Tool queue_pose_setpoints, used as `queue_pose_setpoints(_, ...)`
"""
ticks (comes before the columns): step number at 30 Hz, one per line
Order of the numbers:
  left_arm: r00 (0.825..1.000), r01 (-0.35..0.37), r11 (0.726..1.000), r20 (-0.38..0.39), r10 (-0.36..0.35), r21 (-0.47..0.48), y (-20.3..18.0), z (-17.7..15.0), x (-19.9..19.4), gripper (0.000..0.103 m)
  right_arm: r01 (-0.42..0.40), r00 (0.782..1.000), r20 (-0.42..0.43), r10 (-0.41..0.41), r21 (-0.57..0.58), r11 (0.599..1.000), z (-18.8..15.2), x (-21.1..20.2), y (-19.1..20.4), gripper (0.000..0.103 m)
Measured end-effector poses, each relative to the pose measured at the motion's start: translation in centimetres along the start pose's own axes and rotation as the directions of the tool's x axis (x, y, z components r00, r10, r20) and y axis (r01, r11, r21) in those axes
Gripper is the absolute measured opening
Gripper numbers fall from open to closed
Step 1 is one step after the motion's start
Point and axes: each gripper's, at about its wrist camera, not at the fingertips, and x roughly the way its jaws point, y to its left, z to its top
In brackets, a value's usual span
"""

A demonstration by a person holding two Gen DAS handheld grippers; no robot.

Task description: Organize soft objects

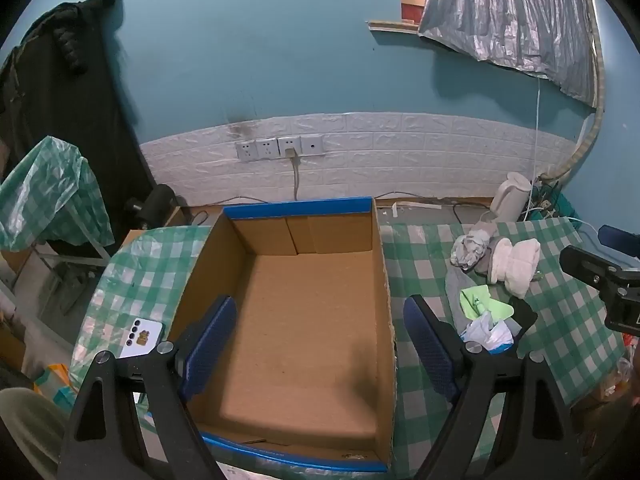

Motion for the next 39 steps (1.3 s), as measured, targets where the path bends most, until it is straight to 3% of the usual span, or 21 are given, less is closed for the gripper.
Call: queue_pose_setpoints(39,0.999,0.025,1.0,0.032,-0.024,-0.018,-0.2,-0.1,-0.8,0.087,0.012,1.0,0.014,-0.012,-0.021,1.0,-0.3,-0.8,0.6,0.096)
